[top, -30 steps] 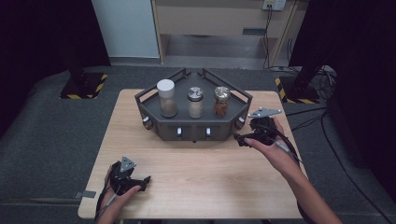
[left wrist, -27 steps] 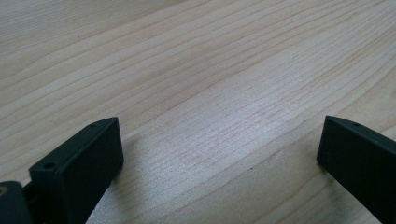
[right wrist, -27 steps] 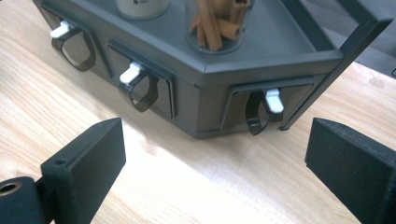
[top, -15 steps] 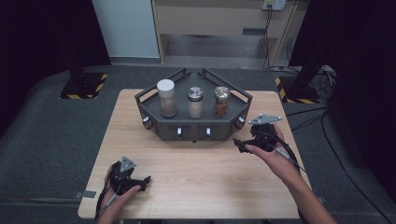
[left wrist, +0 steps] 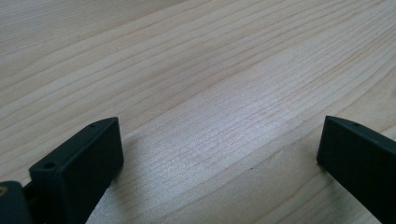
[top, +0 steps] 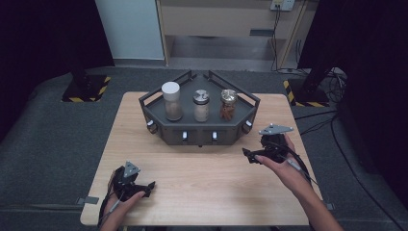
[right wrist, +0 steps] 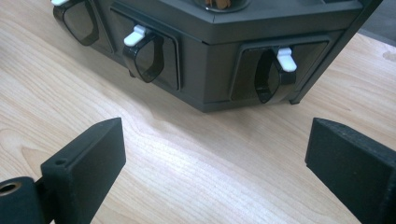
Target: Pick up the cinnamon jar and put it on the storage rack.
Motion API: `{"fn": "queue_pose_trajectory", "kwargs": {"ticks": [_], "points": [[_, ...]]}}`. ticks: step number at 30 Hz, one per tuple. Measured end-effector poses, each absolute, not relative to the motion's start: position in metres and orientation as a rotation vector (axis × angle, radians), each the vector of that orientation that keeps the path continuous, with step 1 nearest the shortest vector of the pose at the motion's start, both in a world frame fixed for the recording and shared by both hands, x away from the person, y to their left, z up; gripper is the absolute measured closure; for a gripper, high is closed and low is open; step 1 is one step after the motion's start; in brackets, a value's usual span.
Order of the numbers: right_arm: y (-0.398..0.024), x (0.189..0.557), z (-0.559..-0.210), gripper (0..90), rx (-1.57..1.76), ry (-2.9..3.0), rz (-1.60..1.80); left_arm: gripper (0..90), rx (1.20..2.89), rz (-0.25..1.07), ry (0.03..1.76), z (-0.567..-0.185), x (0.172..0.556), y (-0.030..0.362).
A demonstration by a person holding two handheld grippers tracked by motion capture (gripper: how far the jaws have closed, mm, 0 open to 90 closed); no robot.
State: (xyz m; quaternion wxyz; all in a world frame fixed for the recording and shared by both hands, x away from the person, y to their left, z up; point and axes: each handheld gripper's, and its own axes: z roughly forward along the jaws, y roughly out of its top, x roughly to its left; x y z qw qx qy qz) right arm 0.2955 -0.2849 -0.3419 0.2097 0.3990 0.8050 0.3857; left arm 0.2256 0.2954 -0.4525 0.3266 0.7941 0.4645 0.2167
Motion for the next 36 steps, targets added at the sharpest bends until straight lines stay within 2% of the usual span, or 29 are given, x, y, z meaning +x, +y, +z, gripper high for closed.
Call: {"fn": "queue_pose_trajectory", "kwargs": {"ticks": [36], "points": [[-0.299, 0.281, -0.367, 4.7, 1.152, 2.258, 1.056, 0.0, 2.078, 0.574, 1.224, -0.452, 0.224, 0.294]]}}
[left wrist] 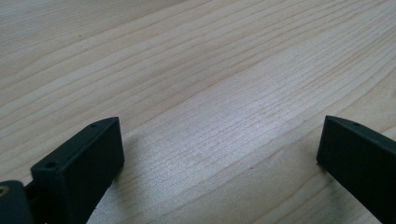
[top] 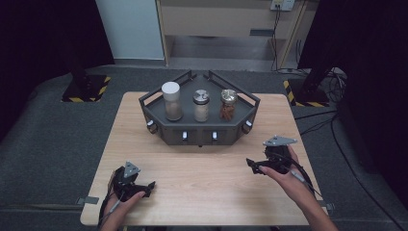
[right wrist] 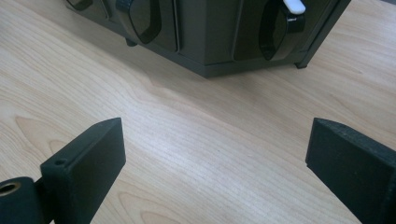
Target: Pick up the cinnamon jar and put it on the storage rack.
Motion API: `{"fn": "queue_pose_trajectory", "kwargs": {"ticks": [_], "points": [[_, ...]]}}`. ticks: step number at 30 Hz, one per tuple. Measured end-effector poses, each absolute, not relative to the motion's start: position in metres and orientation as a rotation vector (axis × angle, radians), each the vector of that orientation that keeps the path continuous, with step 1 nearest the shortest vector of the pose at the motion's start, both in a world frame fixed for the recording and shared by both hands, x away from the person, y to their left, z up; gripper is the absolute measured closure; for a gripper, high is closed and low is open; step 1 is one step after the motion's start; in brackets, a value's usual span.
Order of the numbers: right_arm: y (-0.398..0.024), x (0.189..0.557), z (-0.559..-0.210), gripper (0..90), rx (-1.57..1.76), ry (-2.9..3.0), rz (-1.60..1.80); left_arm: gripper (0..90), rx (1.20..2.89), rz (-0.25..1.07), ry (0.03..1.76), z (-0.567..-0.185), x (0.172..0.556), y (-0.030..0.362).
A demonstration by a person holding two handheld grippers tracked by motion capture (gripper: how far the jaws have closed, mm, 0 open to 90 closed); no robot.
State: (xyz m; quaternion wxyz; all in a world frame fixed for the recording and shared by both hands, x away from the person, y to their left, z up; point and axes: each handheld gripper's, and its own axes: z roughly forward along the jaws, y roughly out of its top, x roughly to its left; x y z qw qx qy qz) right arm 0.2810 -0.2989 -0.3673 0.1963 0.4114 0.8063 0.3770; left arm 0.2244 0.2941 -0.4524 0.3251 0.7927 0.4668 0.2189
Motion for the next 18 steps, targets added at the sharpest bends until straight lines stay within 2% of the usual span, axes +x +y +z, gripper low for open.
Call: {"fn": "queue_pose_trajectory", "kwargs": {"ticks": [18], "points": [[-0.299, 0.273, -0.383, 4.7, 1.156, 2.266, 1.038, 0.0, 2.078, 0.574, 1.225, -0.452, 0.224, 0.294]]}}
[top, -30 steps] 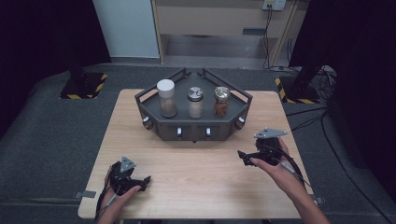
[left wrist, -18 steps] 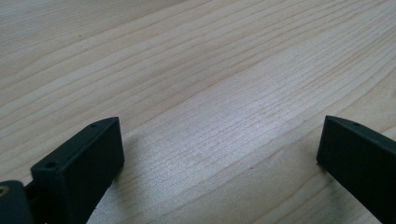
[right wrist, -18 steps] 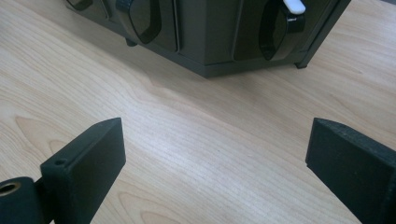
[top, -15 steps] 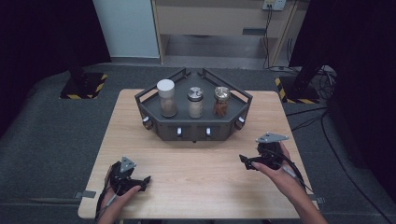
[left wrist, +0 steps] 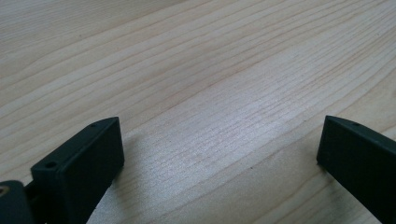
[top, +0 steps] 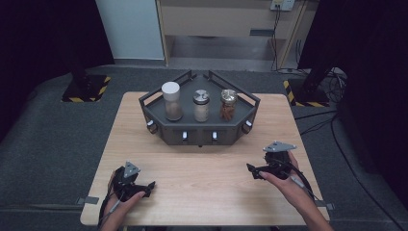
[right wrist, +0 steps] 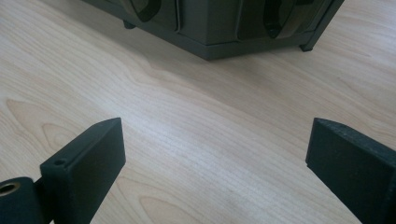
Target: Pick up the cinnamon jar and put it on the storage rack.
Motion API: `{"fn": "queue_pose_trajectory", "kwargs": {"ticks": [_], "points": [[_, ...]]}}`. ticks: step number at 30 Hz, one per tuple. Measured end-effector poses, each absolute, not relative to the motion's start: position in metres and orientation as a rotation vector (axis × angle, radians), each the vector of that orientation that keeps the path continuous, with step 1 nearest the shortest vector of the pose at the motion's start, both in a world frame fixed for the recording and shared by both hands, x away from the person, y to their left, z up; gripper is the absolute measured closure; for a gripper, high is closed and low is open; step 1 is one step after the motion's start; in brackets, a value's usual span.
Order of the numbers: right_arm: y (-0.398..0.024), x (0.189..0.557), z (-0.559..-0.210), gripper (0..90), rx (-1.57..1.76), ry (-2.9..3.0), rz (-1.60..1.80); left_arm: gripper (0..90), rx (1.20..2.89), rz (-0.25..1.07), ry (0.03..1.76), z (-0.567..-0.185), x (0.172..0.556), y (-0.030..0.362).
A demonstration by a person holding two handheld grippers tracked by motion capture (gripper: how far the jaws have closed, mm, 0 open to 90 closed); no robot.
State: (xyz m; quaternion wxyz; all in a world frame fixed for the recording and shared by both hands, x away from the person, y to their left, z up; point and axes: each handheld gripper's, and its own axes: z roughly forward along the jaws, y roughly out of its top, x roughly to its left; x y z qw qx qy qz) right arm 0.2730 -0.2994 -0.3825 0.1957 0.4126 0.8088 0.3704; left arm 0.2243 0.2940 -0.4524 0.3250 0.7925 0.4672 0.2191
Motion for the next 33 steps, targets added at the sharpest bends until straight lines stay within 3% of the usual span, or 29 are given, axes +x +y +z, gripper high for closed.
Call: {"fn": "queue_pose_trajectory", "kwargs": {"ticks": [33], "points": [[-0.290, 0.263, -0.425, 4.7, 1.196, 2.323, 1.046, 0.0, 2.076, 0.577, 1.228, -0.452, 0.224, 0.293]]}}
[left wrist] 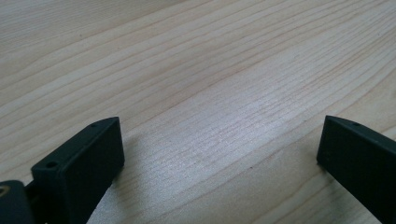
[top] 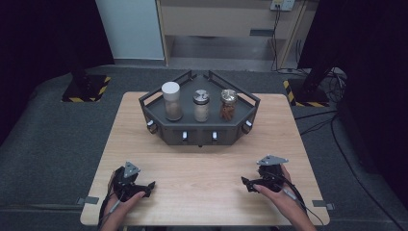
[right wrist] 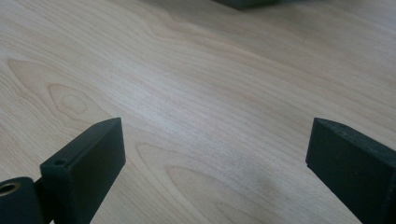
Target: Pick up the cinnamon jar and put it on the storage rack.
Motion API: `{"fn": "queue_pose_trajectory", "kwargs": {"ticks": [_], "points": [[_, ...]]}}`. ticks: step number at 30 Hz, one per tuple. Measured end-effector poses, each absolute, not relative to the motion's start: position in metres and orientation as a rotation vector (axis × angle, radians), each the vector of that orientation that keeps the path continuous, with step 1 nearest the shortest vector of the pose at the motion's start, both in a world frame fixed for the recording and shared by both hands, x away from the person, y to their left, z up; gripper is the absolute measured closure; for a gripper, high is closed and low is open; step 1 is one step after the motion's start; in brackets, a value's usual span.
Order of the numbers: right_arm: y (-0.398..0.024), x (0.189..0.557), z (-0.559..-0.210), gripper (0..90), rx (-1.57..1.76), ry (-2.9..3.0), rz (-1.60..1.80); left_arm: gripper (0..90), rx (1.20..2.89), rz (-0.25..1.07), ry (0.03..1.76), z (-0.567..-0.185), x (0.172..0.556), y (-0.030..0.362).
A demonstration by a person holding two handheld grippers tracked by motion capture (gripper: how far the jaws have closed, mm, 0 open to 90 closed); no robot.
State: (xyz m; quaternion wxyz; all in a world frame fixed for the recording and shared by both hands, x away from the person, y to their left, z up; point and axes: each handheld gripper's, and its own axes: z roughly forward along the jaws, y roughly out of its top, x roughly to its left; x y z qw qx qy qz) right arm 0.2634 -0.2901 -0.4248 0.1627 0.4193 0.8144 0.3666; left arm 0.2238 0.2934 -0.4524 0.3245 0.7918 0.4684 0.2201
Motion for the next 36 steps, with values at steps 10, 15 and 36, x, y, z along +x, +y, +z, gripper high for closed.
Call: {"fn": "queue_pose_trajectory", "kwargs": {"ticks": [10, 15, 36], "points": [[-0.280, 0.267, -0.442, 4.7, 1.219, 2.349, 1.011, 0.0, 2.075, 0.578, 1.230, -0.452, 0.224, 0.293], [-0.274, 0.268, -0.450, 4.7, 1.205, 2.363, 0.992, 0.0, 2.075, 0.578, 1.230, -0.452, 0.223, 0.293], [-0.270, 0.252, -0.468, 0.4, 1.180, 2.286, 1.030, 0.0, 2.073, 0.577, 1.231, -0.453, 0.223, 0.293]]}}
